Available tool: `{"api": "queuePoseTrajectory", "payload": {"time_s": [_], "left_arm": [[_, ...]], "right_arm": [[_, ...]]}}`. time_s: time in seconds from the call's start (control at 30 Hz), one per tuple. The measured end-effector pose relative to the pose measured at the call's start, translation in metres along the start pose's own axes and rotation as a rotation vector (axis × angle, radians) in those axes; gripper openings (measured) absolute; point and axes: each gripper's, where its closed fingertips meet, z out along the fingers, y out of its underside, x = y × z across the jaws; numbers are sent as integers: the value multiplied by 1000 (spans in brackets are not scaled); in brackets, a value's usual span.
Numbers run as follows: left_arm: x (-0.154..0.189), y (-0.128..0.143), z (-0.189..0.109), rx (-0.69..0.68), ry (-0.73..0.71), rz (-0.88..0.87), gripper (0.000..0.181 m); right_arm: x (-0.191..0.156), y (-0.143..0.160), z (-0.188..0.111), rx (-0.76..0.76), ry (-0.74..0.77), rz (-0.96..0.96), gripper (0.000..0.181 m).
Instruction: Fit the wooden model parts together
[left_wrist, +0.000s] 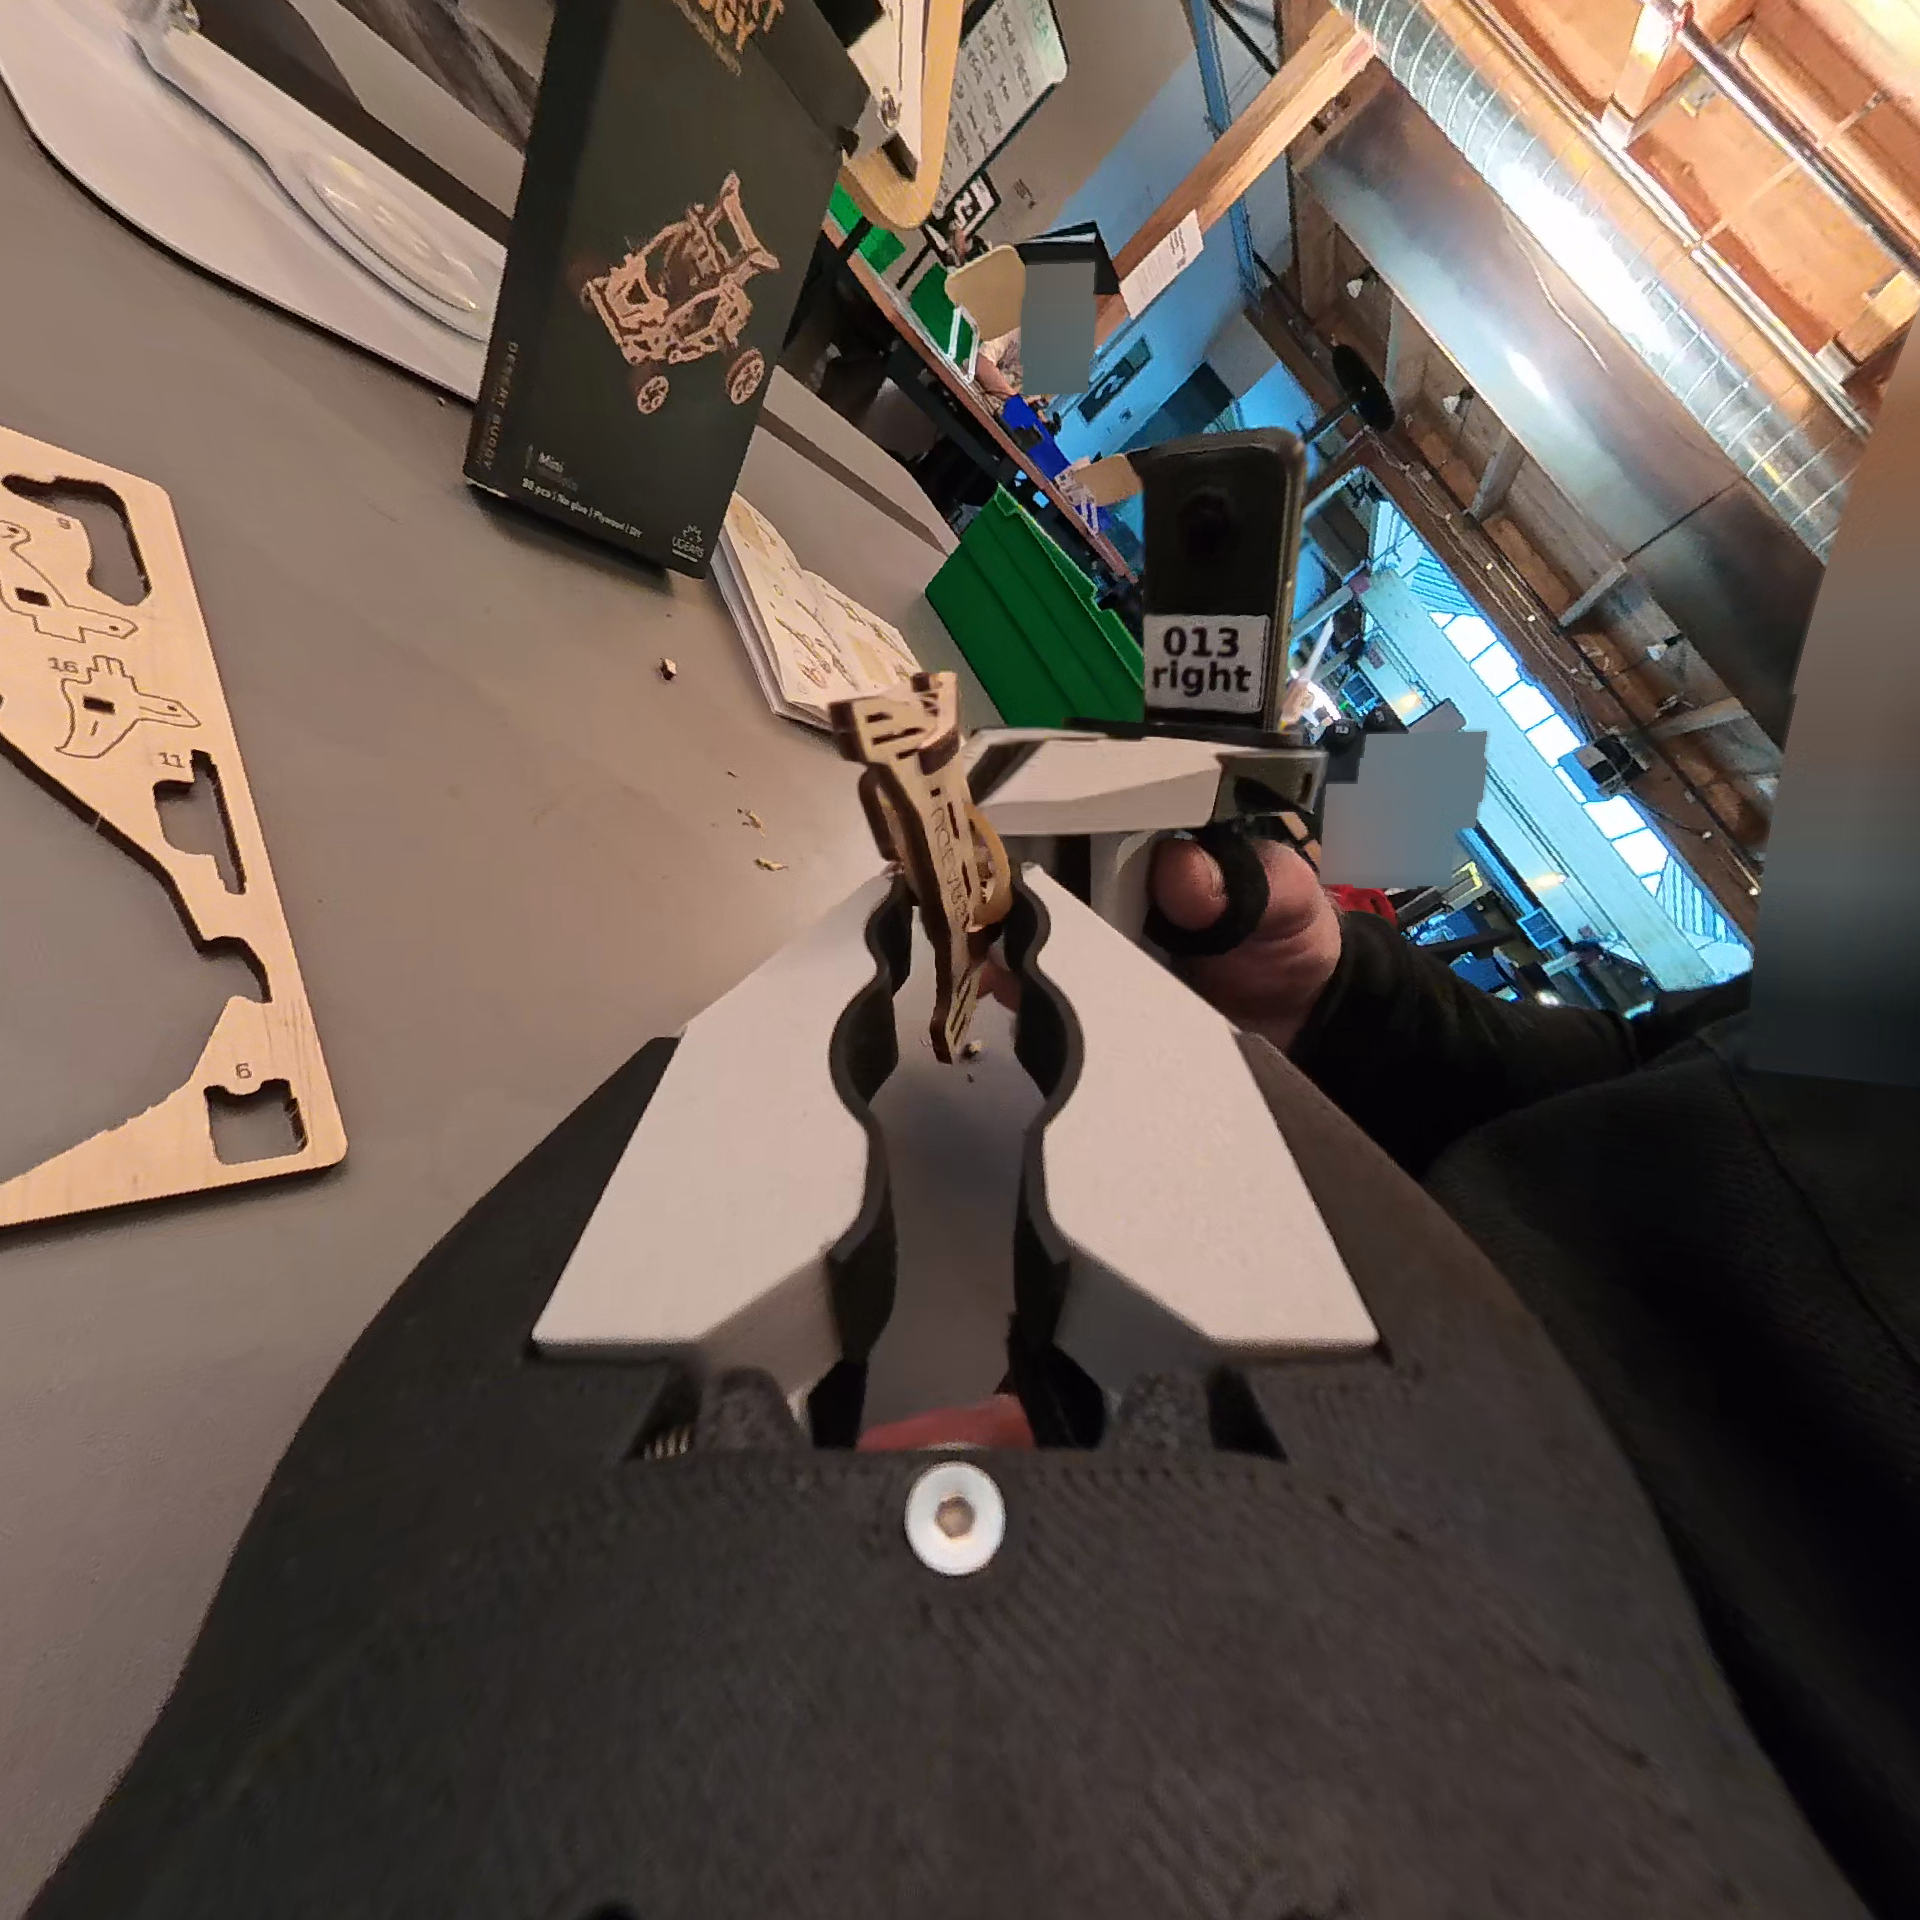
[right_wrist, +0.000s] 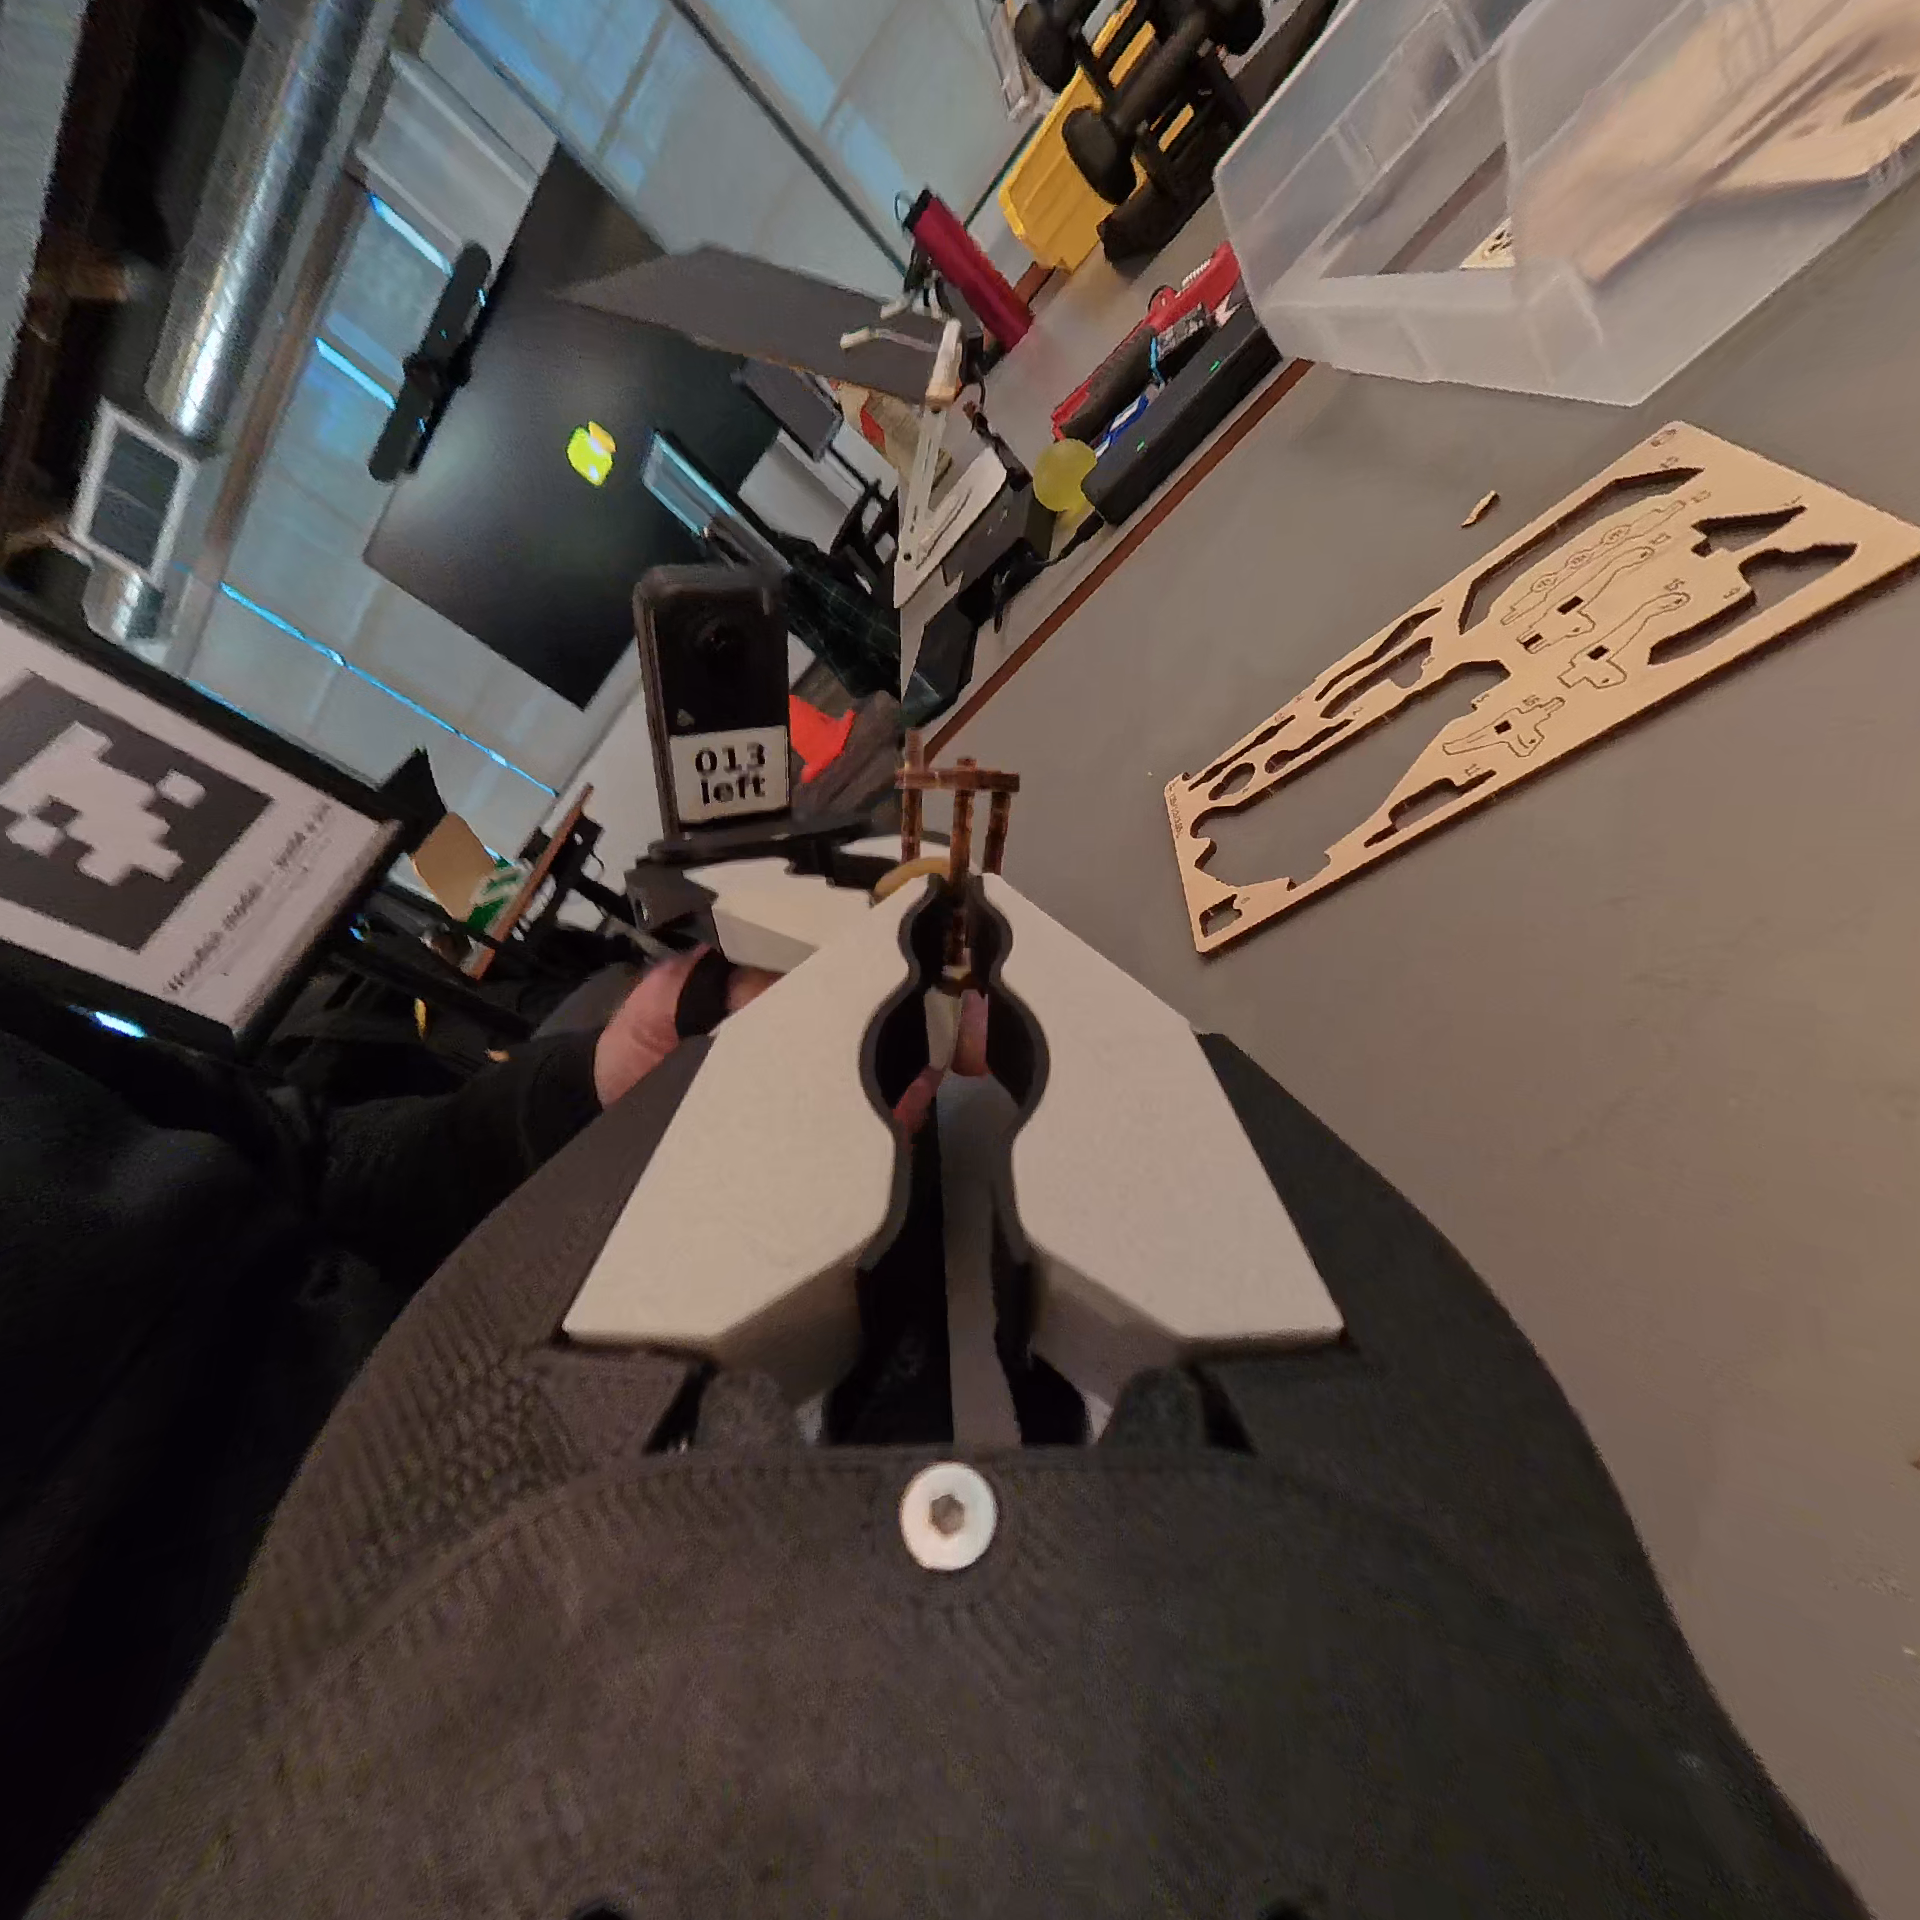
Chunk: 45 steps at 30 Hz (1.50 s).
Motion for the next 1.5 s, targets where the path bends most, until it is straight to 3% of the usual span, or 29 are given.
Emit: {"api": "queuePoseTrajectory", "payload": {"time_s": [0.23,0.33,0.5,0.6,0.8,0.97,1.5], "left_arm": [[13,-2,-7,-79,86,2,15],[22,0,-9,-129,141,3,15],[32,4,-5,-180,203,-28,15],[37,9,-3,-215,221,-33,15],[39,12,-2,-237,236,-55,17],[40,18,0,-279,244,-61,15],[41,22,1,-298,254,-85,15]], "right_arm": [[-8,1,-15,-143,36,-211,30],[-14,-2,-23,-206,86,-462,38],[-15,4,-23,-355,194,-1033,70],[-18,6,-21,-394,199,-1211,65],[-25,8,-23,-399,178,-1309,40],[-23,16,-24,-451,170,-1375,47],[-23,18,-27,-441,196,-1408,35]]}}
